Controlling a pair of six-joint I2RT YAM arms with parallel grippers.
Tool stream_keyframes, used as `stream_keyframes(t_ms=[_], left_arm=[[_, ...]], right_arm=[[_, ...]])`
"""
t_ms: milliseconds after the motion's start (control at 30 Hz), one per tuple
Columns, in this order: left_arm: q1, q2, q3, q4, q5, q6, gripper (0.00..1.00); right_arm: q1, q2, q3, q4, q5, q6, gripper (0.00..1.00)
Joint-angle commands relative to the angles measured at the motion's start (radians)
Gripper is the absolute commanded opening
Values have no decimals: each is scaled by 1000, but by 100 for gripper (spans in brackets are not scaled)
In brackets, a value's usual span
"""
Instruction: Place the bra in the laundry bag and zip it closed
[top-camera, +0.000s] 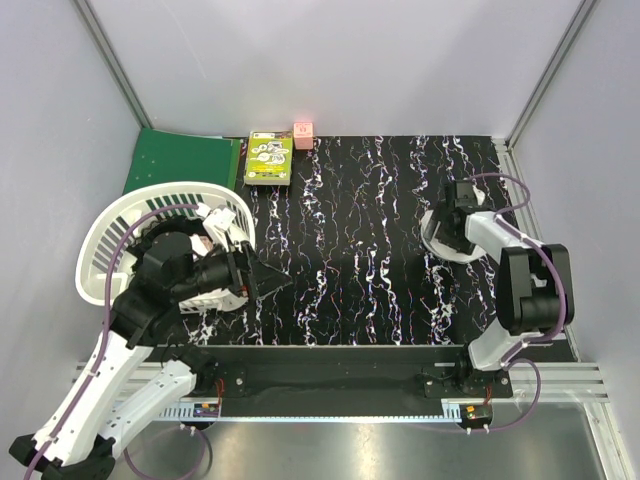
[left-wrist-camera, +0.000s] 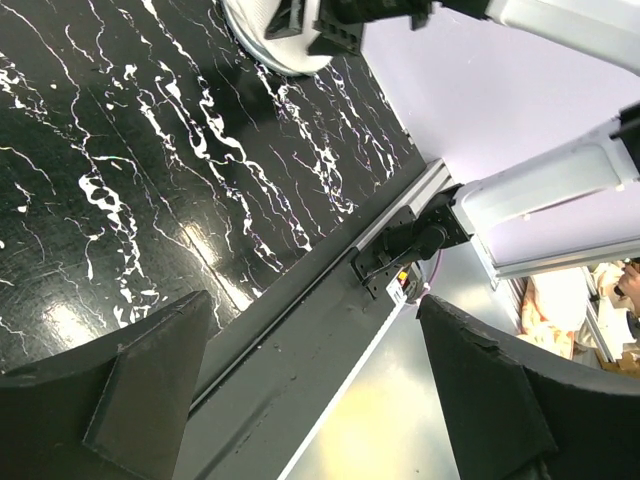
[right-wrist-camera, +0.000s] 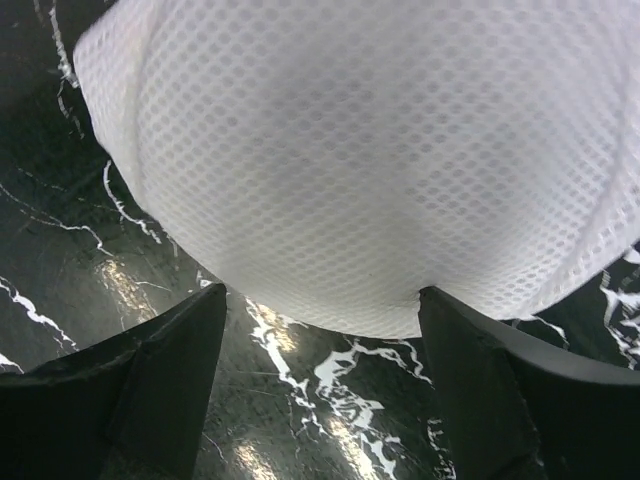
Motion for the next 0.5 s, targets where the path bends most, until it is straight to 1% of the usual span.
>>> stream_keyframes(t_ms=[0,33,100,133,233,267,300,333,367,467], left_arm=[[1,-16,-4,51,47,-19,89],[1,-18,-6,51,48,-22,89],[1,-22,-9,51,50,-25,89],[1,-22,-9,51,54,-29,89],[1,-28,-10,49,57,-33,89],[1,-31,-10,48,57,-34,89],[1,-31,-10,48,57,-36,89],[1,-36,-10,48,57,-37,89],[1,-36,-10,48,57,-39,89],[1,-33,-17,49,57,-43,89]], right_arm=[[67,61,61,50,-13,-47,81],[78,72,65,49,-16,-50,78],[102,102,79,52,-14,-51,75],[109,111,84,50,-11,-50,70],[130,147,96,50,15,-50,60],[133,157,104,49,24,-53,49],[139,161,107,44,22,-56,43],[142,161,108,44,22,-57,39],[148,153,111,42,10,-59,30],[191,101,125,13,-25,-56,13]])
